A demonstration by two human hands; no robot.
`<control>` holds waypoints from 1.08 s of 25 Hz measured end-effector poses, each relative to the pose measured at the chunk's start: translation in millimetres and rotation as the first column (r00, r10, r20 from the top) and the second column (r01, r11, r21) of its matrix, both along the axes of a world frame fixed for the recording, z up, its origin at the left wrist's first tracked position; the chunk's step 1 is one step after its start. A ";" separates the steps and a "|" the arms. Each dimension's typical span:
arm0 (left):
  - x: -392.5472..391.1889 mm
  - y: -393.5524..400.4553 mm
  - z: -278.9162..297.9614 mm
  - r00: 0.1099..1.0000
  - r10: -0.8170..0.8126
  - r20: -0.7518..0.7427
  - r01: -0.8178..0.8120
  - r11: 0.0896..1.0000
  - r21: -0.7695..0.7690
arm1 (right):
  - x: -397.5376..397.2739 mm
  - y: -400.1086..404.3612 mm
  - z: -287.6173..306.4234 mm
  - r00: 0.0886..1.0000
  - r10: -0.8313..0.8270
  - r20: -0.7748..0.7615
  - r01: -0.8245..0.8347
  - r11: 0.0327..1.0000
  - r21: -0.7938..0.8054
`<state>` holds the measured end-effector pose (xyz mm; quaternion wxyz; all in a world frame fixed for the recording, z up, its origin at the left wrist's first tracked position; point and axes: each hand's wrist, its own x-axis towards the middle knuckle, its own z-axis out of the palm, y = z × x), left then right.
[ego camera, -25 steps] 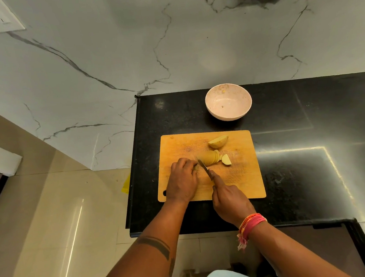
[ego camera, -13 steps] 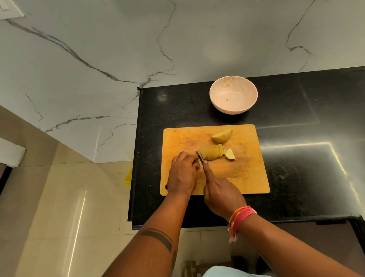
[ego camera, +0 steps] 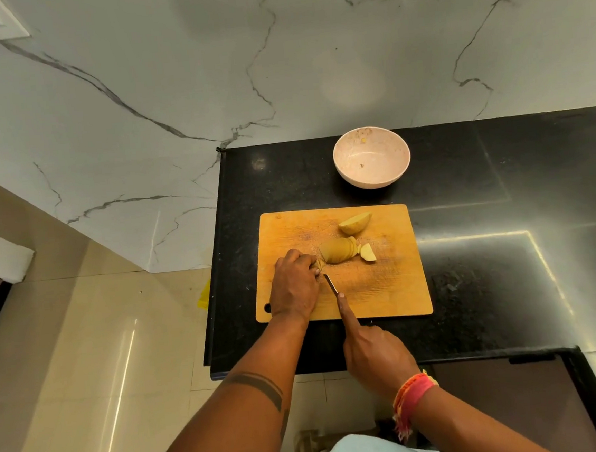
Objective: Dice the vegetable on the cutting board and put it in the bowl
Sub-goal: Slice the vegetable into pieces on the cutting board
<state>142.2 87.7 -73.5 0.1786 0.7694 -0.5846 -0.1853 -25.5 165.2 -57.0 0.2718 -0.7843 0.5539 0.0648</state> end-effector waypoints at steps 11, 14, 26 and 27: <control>9.1 -0.1 -8.4 0.995 0.050 -0.082 -0.048 0.999 0.021 | 32.7 -40.2 8.0 0.993 -0.055 0.104 0.057 0.998 -0.014; 10.4 -0.6 -8.6 0.997 0.041 -0.063 -0.039 0.999 0.025 | 43.3 -49.8 6.7 0.996 -0.039 0.085 0.040 0.999 -0.008; 5.6 -2.8 -3.3 0.994 0.074 -0.079 -0.072 0.997 0.030 | 11.4 -9.4 6.0 0.999 0.017 0.028 -0.017 1.000 -0.011; 5.4 -3.2 -2.2 0.994 0.077 -0.082 -0.075 0.997 0.034 | 9.3 -7.2 7.6 0.999 0.008 0.046 -0.008 1.000 0.003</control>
